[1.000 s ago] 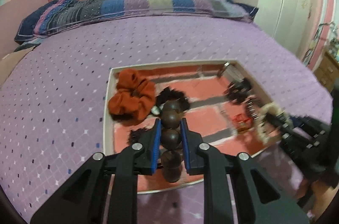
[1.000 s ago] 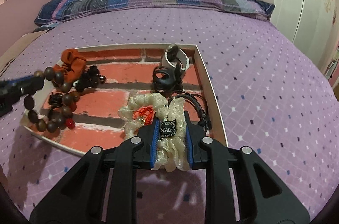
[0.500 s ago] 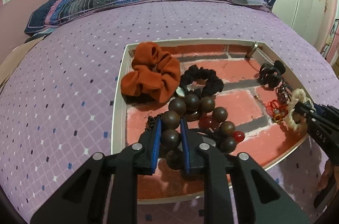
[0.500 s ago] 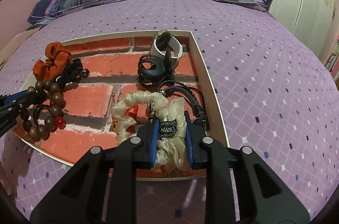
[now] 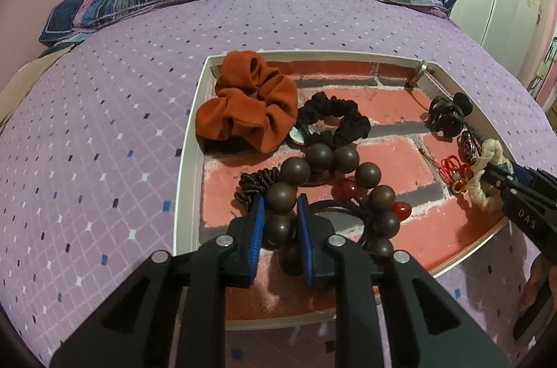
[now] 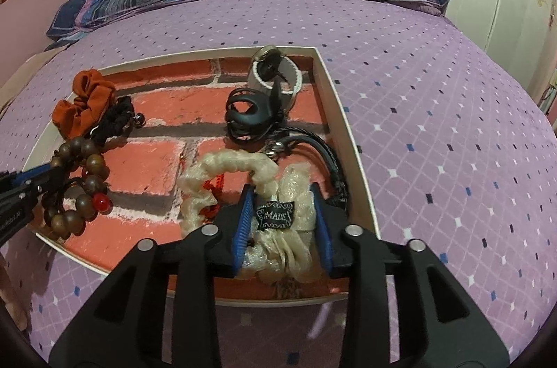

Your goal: Organize jewelry

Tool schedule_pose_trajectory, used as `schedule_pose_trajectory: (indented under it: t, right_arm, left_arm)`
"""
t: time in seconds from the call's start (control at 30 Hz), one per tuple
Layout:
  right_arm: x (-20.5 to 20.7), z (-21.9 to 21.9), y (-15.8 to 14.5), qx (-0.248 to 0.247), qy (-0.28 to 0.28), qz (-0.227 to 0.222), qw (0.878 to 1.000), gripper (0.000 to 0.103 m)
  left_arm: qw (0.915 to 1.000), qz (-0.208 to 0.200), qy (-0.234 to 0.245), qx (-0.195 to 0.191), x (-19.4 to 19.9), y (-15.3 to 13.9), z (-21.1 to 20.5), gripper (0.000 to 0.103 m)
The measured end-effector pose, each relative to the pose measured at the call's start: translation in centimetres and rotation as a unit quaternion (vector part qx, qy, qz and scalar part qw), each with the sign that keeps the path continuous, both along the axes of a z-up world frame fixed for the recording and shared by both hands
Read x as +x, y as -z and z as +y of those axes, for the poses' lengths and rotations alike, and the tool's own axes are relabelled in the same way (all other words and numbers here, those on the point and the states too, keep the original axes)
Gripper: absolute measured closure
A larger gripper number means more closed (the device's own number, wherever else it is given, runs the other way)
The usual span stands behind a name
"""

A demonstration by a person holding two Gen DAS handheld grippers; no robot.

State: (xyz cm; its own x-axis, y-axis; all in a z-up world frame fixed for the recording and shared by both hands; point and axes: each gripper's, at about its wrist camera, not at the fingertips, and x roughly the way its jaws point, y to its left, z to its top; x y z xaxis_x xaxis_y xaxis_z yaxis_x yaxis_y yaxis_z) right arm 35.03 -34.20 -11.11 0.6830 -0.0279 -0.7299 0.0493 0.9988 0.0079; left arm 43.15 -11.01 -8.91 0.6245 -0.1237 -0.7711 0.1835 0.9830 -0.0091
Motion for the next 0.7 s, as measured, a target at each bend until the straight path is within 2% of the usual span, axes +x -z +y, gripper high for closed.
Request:
schedule_pose_trajectory:
  t: [0.1, 0.17, 0.23, 0.37, 0.53, 0.63, 0.7]
  right_arm:
    - [-0.3, 0.1, -0.3, 0.003, 0.0, -0.005, 1.0, 0.064]
    - [-0.5, 0.1, -0.5, 0.008, -0.002, -0.007, 1.0, 0.059]
    - [-0.8, 0.2, -0.6, 0.012, -0.009, -0.01, 1.0, 0.052]
    - [-1.5, 0.2, -1.2, 0.015, -0.008, -0.017, 1.0, 0.044]
    - [-2.5, 0.5, -2.8, 0.007, -0.01, -0.038, 0.999, 0.018]
    - [-2.9, 0.6, -3.5, 0.002, -0.013, -0.044, 0.999, 0.007]
    - [-3.3, 0.8, -3.8, -0.001, -0.014, -0.048, 0.999, 0.004]
  left_arm:
    - [1.0, 0.0, 0.002, -0.002, -0.1, -0.4, 0.0, 0.08]
    - [1.0, -0.004, -0.002, -0.004, -0.3, -0.8, 0.1, 0.06]
    - [0.9999, -0.011, -0.005, -0.003, -0.5, -1.2, 0.1, 0.054]
    - [0.9999, -0.01, 0.0, -0.011, -1.1, -2.0, 0.2, 0.051]
    - [0.9993, -0.029, 0.002, -0.021, -2.7, -4.0, 0.7, 0.032]
    - [0.999, -0.039, 0.0, -0.021, -3.6, -4.9, 1.3, 0.027]
    - [0.9988, -0.044, -0.003, -0.022, -4.4, -5.4, 1.9, 0.027]
